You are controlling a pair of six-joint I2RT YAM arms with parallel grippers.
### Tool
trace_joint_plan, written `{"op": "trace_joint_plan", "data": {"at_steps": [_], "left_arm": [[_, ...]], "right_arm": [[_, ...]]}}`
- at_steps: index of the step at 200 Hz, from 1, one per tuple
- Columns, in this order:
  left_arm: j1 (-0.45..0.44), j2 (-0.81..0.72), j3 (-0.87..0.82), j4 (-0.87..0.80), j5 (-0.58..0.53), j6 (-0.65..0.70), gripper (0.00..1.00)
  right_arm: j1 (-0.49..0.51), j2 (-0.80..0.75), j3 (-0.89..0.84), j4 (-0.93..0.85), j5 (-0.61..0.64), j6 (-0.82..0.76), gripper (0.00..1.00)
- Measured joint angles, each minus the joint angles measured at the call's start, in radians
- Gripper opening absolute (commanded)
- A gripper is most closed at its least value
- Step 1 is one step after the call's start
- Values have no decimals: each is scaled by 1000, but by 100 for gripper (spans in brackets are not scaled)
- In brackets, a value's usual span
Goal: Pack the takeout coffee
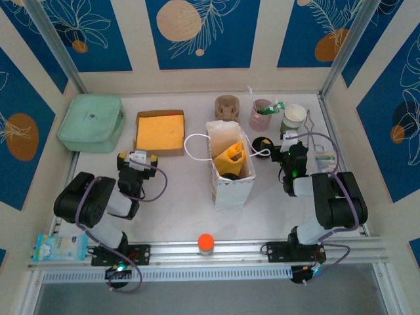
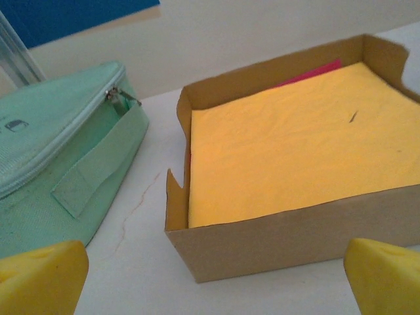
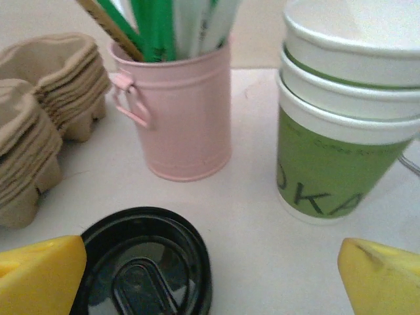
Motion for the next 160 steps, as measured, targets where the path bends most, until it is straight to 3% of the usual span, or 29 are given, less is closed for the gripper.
{"op": "trace_joint_plan", "data": {"at_steps": [55,160], "left_arm": [[134,-35,179,-278,109,-102,99],[141,-36,179,-362,155,-131,100]], "right_arm": [[-5,0,0,-76,-9,28,99],[-5,0,0,-90,-5,41,99]]}}
